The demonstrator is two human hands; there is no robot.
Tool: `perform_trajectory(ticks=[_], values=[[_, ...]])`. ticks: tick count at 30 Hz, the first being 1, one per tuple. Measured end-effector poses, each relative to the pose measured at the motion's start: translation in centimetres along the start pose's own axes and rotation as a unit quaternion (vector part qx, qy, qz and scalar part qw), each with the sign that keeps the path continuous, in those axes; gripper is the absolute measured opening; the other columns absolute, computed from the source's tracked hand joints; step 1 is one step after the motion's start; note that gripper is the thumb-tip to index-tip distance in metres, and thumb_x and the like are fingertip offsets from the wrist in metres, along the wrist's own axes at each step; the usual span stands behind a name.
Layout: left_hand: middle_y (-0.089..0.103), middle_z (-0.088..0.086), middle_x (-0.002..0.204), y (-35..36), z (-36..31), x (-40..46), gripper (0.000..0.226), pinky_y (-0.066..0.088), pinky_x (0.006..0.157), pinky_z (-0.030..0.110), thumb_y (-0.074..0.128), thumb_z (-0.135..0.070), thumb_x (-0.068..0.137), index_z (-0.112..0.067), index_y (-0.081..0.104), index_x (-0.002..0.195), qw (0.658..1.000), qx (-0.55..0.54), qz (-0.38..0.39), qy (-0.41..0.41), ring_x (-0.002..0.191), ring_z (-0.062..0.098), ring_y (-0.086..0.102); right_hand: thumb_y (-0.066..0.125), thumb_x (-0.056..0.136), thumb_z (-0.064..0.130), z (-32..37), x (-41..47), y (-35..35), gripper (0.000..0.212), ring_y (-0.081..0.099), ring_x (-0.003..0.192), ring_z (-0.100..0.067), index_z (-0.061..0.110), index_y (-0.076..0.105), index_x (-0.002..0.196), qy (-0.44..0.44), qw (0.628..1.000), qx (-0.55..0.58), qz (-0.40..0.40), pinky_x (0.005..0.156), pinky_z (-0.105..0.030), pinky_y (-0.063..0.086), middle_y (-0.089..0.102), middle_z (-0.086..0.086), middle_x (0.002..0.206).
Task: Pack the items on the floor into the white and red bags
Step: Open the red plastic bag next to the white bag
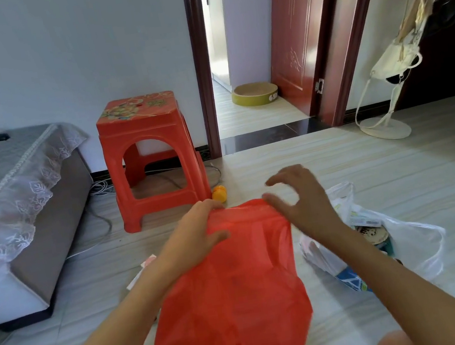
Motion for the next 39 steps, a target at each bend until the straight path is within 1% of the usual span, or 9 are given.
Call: perform_trajectory(ticks=[5,8,12,14,18,21,26,32,39], values=[[0.061,-0.011,0.066,-1.1,0.0,0.4,0.025,0.037,0.063,0.019,0.05,-0.018,0.094,-0.02,0.065,0.074,0.998,-0.041,-0.04,0.013,0.065,0.001,0.055,0.066,0.077,0.035,0.6,-1.6,4.7,0.048,0.046,0.117,-0.024,0.02,0.057,0.122,-0.082,0.96,-0.185,0.191,0.091,-0.038,0.037,0.051,-0.003,0.131],[0.052,-0.013,0.05,-1.5,-0.3,0.4,0.043,0.036,0.059,0.021,0.043,-0.025,0.096,-0.026,0.056,0.055,0.992,-0.108,-0.009,-0.06,0.05,-0.001,0.046,0.056,0.084,0.022,0.8,-0.6,4.8,0.02,0.061,0.081,-0.009,0.017,0.072,0.097,0.002,0.99,-0.049,0.132,0.07,-0.025,0.041,0.069,0.004,0.084],[0.056,-0.001,0.092,-0.5,0.5,-0.3,0.018,0.041,0.074,0.027,0.051,-0.034,0.091,-0.016,0.057,0.093,0.997,0.001,-0.081,-0.021,0.079,0.009,0.052,0.064,0.082,0.01,0.6,0.4,3.7,0.011,0.058,0.048,0.001,0.012,0.069,0.072,0.233,0.939,0.161,0.197,0.05,-0.013,0.042,0.062,0.009,0.051],[0.052,-0.004,0.109,0.4,0.1,-0.5,0.039,0.045,0.074,0.028,0.051,-0.05,0.084,-0.02,0.048,0.11,0.994,0.078,-0.066,0.048,0.091,0.009,0.054,0.066,0.081,0.009,-0.2,0.5,3.3,0.01,0.06,0.047,-0.012,0.006,0.065,0.072,0.322,0.894,0.222,0.219,0.05,-0.019,0.047,0.065,-0.004,0.054],[0.06,0.002,0.097,2.6,-0.4,-0.4,0.031,0.047,0.066,0.028,0.045,-0.042,0.083,-0.018,0.051,0.101,0.966,0.196,-0.05,0.158,0.081,0.02,0.062,0.071,0.078,0.012,-2.1,0.8,2.7,0.013,0.057,0.046,-0.014,0.0,0.065,0.08,0.421,0.837,0.279,0.211,0.054,-0.026,0.049,0.061,-0.007,0.057],[0.059,0.004,0.089,3.8,0.8,-0.1,0.031,0.046,0.066,0.032,0.041,-0.034,0.087,-0.01,0.061,0.091,0.991,0.092,-0.025,0.095,0.078,0.02,0.059,0.072,0.078,0.021,-3.9,1.0,2.0,0.021,0.052,0.039,-0.01,0.005,0.062,0.072,0.437,0.825,0.249,0.257,0.041,-0.02,0.044,0.055,-0.002,0.05],[0.059,0.007,0.08,6.4,0.5,3.4,0.02,0.031,0.068,0.024,0.047,-0.009,0.094,0.003,0.062,0.09,0.993,-0.074,0.053,-0.08,0.079,0.015,0.05,0.07,0.074,0.048,-7.4,1.2,0.4,0.055,0.065,0.082,-0.026,0.0,0.068,0.101,0.372,0.869,0.053,0.323,0.086,-0.041,0.053,0.069,-0.021,0.099],[0.045,0.001,0.06,14.0,2.5,3.8,0.033,0.034,0.047,0.02,0.042,-0.008,0.096,-0.015,0.051,0.065,0.944,-0.201,0.033,-0.257,0.052,0.008,0.048,0.065,0.082,0.038,-12.6,-0.5,0.2,0.052,0.05,0.116,-0.023,0.018,0.049,0.127,0.234,0.935,-0.13,0.232,0.098,-0.04,0.041,0.054,-0.007,0.127],[0.054,0.003,0.071,22.9,6.0,1.1,0.022,0.039,0.056,0.025,0.041,-0.011,0.097,-0.005,0.061,0.09,0.815,-0.388,-0.046,-0.428,0.065,0.014,0.049,0.057,0.076,0.019,-17.3,-7.5,4.6,0.015,0.053,0.086,-0.021,0.015,0.064,0.089,-0.097,0.954,-0.284,0.026,0.071,-0.036,0.041,0.063,-0.006,0.091]])
Point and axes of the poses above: each hand's wrist, its own x-axis towards the middle knuckle, its own y-axis out of the palm, z = x × y, the point moved 1 cm from there along x, towards the middle knuckle
